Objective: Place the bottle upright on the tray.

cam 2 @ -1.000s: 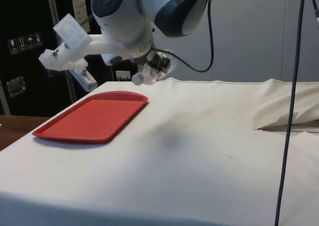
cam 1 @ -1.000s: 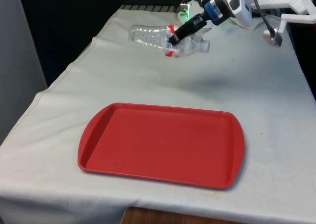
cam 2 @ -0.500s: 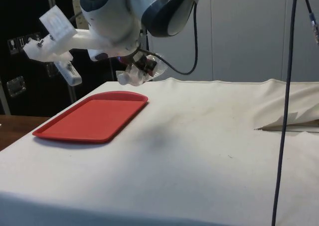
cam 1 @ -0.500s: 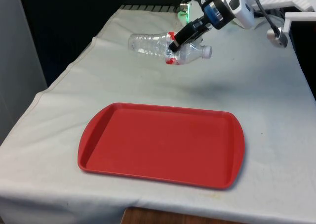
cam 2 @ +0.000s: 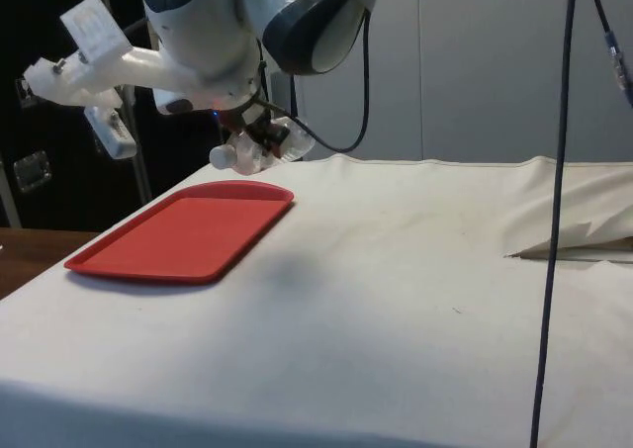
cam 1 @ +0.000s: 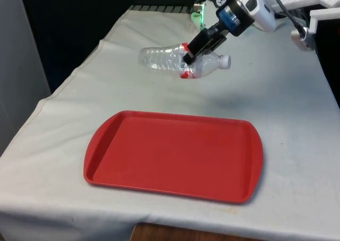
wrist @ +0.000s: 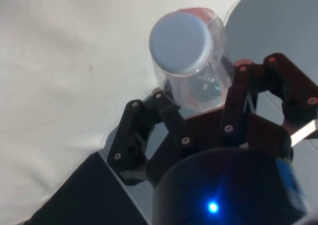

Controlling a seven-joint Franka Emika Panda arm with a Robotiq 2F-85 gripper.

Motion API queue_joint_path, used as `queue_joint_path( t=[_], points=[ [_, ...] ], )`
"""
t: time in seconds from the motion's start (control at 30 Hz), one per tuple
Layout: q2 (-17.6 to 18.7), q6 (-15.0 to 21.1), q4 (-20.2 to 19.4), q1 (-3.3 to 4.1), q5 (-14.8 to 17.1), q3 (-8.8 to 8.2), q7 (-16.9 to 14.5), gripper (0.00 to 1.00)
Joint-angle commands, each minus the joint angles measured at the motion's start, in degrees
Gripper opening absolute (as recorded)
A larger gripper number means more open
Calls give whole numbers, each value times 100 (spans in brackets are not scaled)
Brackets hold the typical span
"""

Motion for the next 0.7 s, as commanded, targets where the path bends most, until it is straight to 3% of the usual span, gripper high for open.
queue_joint_path(
  t=[0.0, 0.23, 0.27, 0.33, 0.53, 0.57, 0.67],
  points=[
    [46, 115, 69, -29, 40, 0, 0, 14],
    [195, 435, 292, -46, 86, -97, 52, 14],
    [172, 361, 246, -11, 52, -109, 63, 14],
    [235, 516, 344, -52, 97, -126, 63, 14],
    [372, 814, 544, -57, 149, -223, 80, 14],
    [350, 756, 516, -23, 126, -241, 92, 14],
    [430, 957, 619, -63, 166, -269, 103, 14]
  ],
)
